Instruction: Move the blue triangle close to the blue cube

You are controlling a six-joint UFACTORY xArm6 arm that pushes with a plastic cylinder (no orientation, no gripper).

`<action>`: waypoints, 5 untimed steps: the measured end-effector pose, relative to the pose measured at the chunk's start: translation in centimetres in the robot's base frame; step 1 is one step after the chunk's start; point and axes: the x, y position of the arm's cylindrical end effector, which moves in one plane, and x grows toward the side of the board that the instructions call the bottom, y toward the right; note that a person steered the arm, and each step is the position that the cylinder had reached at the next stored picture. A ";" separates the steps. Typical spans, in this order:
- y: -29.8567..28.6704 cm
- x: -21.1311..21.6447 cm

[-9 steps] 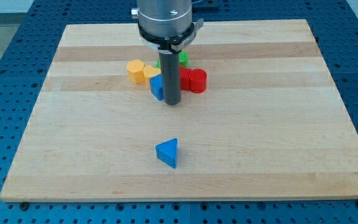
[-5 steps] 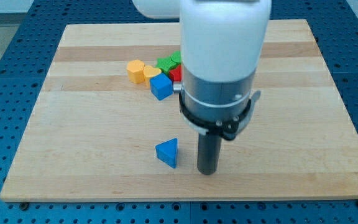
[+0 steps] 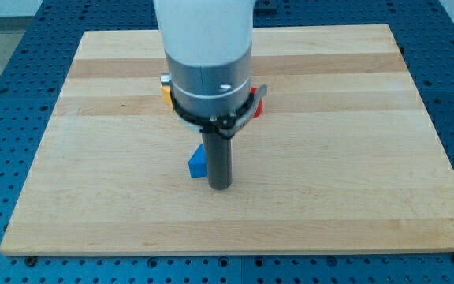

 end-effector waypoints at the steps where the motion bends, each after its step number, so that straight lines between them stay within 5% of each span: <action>1: -0.9 -1.4; 5: -5.9 -2.7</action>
